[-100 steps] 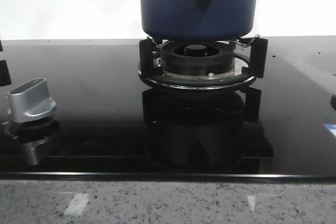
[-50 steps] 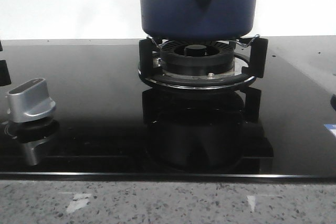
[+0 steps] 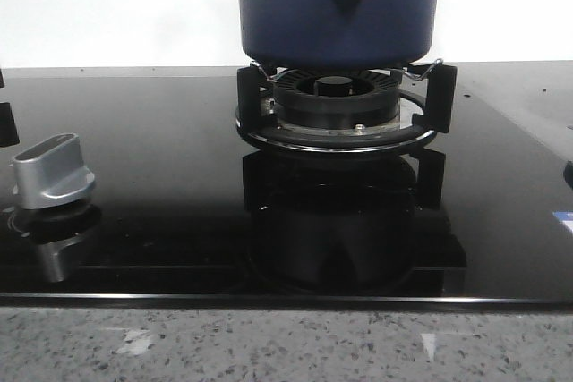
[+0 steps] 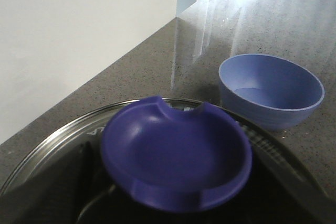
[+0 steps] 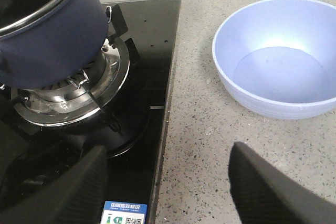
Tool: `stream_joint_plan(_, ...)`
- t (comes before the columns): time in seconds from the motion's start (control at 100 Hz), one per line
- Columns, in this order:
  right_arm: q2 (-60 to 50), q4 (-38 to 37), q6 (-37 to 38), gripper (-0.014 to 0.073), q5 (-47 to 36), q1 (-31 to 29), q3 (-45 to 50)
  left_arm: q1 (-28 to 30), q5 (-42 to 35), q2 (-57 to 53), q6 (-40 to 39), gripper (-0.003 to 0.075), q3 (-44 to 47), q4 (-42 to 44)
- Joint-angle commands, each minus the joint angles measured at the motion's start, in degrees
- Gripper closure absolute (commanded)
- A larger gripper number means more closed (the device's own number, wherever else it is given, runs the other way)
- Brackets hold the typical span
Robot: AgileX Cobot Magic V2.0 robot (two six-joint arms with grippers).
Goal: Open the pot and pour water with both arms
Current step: 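Lower the right gripper onto the light blue bowl rim and grasp it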
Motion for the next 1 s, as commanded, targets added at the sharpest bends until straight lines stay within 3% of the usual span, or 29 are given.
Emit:
stream_joint_plan(0.0,0.71,0.0,-0.66,0.0148,-3.36,-0.01,-1.87,-0.44,0.06,-2.38,0.52,0.0221,-1.85,-3.72)
stream_joint_plan(0.14,0.71,0.0,-0.66,0.0148,-3.26,-0.01,-1.87,-0.44,-0.31,-2.16,0.63,0.0275,-1.85,-3.72)
stream_joint_plan(0.45,0.71,-0.07,-0.66,0.0148,-3.26,-0.01,-1.87,-0.44,-0.31,-2.16,0.63,0.0494,-1.85,-3.85)
stream_joint_plan(0.99,1.34,-1.88,-0.66,0.0148,-2.73,-0.01,-2.2,2.86,0.7,-7.26,0.63,0.0499,-1.85,-6.58)
